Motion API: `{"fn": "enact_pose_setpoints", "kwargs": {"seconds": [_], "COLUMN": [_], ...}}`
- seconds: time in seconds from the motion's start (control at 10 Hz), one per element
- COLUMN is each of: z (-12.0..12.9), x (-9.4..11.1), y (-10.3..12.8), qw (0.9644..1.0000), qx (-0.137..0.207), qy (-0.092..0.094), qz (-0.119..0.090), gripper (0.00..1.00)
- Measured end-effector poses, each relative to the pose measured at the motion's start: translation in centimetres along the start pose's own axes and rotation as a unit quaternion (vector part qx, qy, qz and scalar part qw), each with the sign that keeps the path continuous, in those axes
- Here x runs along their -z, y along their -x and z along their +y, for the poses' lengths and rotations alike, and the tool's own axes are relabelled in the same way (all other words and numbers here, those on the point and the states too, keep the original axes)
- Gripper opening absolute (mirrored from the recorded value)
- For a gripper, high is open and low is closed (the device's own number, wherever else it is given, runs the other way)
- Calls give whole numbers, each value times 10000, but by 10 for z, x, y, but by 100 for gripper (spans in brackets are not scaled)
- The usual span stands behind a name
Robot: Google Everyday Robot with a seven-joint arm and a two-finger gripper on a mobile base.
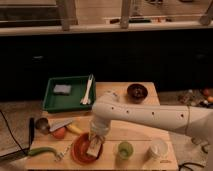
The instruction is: Wipe red bowl with eraser
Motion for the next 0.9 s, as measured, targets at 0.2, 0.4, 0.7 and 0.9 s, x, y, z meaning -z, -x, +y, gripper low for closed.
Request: {"fn": "enact_pose_setpoints", "kwargs": {"seconds": [0.2,0.4,0.7,0.9], "z": [-5,-19,-46,-60], "x": [-1,-3,-7,-10], "y": [-1,-1,1,8], "qw": [10000,9998,9986,9971], "qx": [79,197,475,707], "qy": [21,97,227,292], "qz": [-13,-5,-24,-46], "gripper": [0,0,0,0]}}
